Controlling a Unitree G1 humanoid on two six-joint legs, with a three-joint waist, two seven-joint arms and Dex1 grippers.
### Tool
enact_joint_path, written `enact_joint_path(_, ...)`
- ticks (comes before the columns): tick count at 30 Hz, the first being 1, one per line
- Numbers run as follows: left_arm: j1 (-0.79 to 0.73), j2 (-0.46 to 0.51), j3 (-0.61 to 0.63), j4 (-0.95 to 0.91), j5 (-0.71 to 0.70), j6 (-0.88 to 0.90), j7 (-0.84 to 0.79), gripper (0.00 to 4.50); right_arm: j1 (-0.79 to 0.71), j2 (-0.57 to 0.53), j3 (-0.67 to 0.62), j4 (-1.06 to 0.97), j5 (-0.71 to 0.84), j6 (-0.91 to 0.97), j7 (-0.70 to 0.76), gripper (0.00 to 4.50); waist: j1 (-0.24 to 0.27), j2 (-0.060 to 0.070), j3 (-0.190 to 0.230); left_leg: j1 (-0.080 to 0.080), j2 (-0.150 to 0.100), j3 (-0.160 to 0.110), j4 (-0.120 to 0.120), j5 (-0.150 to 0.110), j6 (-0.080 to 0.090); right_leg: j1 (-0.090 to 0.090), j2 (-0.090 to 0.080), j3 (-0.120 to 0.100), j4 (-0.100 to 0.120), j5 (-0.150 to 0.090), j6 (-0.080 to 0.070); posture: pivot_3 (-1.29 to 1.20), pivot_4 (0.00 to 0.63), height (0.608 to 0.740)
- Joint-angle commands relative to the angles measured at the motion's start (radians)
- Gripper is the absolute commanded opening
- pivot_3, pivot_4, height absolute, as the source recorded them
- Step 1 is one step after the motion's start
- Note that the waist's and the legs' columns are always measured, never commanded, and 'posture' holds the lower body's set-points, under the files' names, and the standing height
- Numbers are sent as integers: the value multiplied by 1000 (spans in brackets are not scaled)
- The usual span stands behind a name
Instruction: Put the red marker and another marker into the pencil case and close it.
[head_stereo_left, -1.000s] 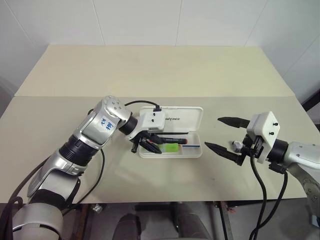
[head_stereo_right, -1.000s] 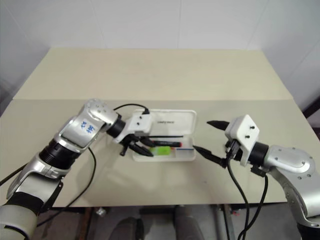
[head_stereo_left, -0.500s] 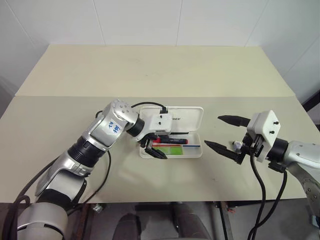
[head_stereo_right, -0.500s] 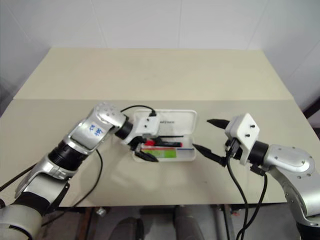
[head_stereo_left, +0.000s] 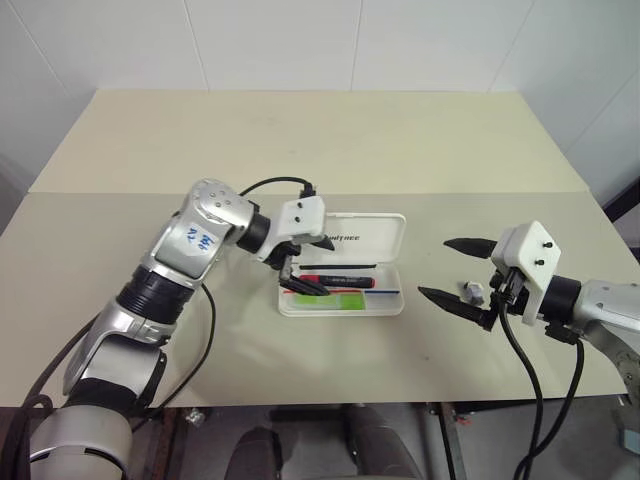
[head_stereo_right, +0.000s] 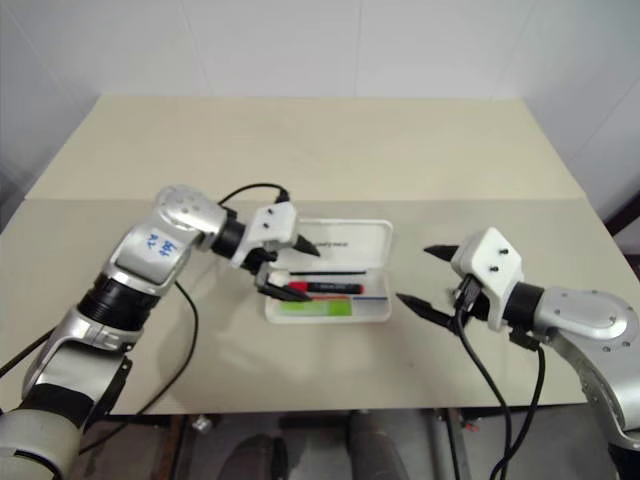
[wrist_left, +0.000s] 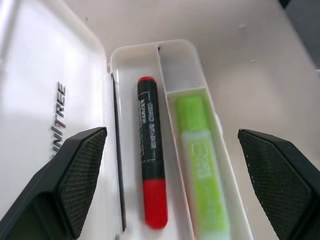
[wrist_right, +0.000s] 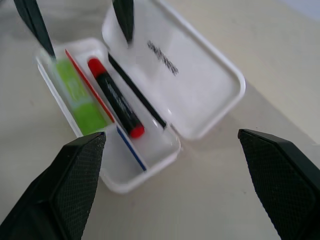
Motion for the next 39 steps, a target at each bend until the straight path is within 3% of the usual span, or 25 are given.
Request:
enact_joint_path(1,10,35,96,8,-92,-57,-75,4498,-7,-38,-20,16,-41,136,-80,4500,0,0,0,0,0,0,0,0,0,0,0,0,0,0,0,0,150,740)
enact_joint_path(5,10,102,130,58,-91,-83,-114,4498,18,-60,0,33,-80,256,-122,4500,0,0,0,0,0,0,0,0,0,0,0,0,0,0,-1,0,150,740)
enact_joint_path(12,-32,131,215,131,-132,-113,-110,4498,-32,34,24,130,-78,368,-184,4500,0,0,0,0,0,1,0,0,0,0,0,0,-1,0,0,0,150,740)
enact_joint_path(20,1,168,251,85,-144,-110,-97,4498,-124,123,66,214,-85,420,-220,4500,-4,0,0,0,0,1,-1,0,0,0,0,0,-1,0,0,0,150,740)
enact_joint_path(23,14,179,261,61,-150,-102,-90,4500,-139,155,78,239,-83,455,-237,3901,-3,0,0,0,0,1,-1,0,0,0,0,0,0,0,0,0,150,740)
enact_joint_path(33,31,223,300,64,-154,-130,-90,4500,-159,153,133,264,-106,424,-213,589,-4,-4,-2,0,0,1,0,0,0,1,0,0,-1,2,2,0,150,740)
enact_joint_path(34,36,223,303,62,-156,-135,-94,4500,-166,145,144,267,-115,390,-199,386,-4,-5,-3,0,0,1,0,0,0,1,0,0,-1,2,2,0,150,740)
enact_joint_path(39,55,219,308,53,-171,-145,-108,4500,-237,87,196,304,-156,154,-57,386,-13,-3,-2,1,0,6,0,0,0,0,-1,3,-3,2,2,0,150,740)
